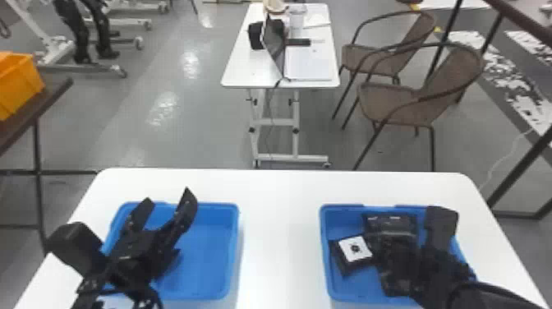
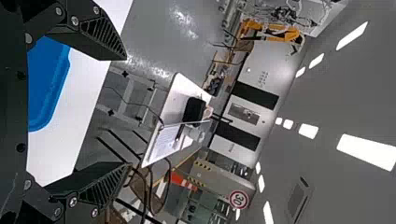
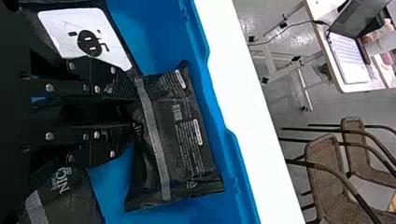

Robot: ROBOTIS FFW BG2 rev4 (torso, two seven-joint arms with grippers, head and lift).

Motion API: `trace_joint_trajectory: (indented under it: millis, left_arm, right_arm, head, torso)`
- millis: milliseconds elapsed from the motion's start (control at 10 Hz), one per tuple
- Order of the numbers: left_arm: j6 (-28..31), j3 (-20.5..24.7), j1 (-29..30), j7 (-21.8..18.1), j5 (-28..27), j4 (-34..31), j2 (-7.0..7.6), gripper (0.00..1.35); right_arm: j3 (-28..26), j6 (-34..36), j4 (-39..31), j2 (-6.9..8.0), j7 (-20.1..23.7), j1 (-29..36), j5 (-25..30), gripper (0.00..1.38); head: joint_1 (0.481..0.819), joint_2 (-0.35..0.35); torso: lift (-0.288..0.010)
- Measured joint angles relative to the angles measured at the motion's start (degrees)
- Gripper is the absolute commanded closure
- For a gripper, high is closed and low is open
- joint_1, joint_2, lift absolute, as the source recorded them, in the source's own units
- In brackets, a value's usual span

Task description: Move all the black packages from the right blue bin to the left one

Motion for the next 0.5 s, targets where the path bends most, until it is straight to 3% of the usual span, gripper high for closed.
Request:
trace_joint_trajectory:
  millis: [500]
  left_arm:
    - [-0.2,0.0,0.0,0.0,0.6,0.4,0.00,0.23]
  right_arm:
    - [1.9,0.8,-10.6,-0.52,1.4,5.5,-2.5,1.16]
  head:
    - [0.695,0.063]
  torso:
    - [-0.040]
